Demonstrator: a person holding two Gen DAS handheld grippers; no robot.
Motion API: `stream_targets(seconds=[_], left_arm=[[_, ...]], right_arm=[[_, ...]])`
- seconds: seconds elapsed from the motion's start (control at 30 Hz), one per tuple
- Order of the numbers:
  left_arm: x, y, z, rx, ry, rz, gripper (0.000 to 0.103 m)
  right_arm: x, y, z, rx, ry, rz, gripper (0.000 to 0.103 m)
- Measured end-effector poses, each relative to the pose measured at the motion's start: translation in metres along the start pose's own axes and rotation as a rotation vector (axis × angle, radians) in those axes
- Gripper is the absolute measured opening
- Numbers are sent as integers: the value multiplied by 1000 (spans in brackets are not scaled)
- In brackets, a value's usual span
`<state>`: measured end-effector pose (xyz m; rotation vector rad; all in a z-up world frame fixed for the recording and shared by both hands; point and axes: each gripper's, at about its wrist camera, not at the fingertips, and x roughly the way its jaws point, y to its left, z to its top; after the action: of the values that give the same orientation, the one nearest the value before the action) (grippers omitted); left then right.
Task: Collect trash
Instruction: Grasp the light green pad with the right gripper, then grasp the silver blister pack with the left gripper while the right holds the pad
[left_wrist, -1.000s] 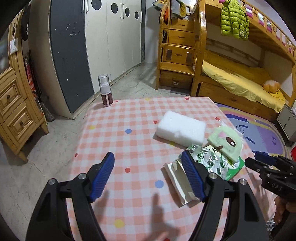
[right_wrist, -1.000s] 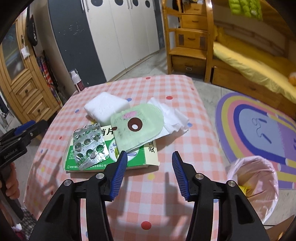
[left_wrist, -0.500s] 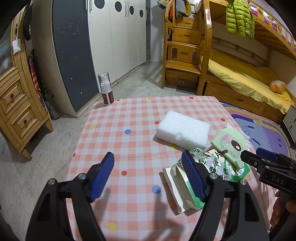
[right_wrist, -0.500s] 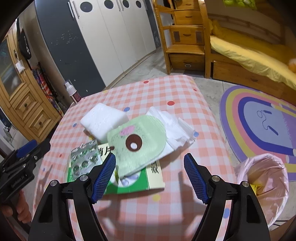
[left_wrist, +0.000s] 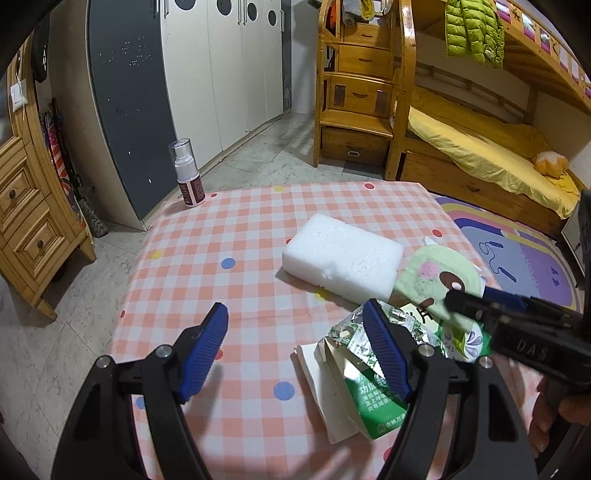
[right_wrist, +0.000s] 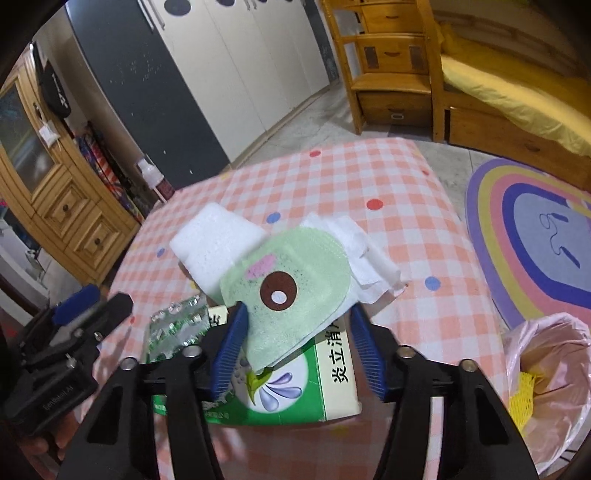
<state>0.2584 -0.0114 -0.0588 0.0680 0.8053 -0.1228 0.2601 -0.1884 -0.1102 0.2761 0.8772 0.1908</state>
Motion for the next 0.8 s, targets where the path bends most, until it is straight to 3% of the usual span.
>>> stream_targets(seconds=[0.07,0.17,0.33,0.47,0.67,0.8], left_arm=[[-1,2,-1,-5,-1,-1,73],[-4,7,-5,-16,-1,0,73],[-13,17,-13,-27,-10,-3,73],[-19,24,-20,-28,-12,-9,73],[-16,21,-28,-3,4,-7,73],[-17,9,-32,22,8,-44,73]], right_arm=[[-5,0,2,10,-26,10,9],[-14,-1,5,18,-56,44,3],[-39,10,4,-31,-153,55,1],[-65,16,0,-72,-247,14,1],[-78,13,-9,-109,-278,-66,1],[-81,13,-13,-128,-283,-104,1]])
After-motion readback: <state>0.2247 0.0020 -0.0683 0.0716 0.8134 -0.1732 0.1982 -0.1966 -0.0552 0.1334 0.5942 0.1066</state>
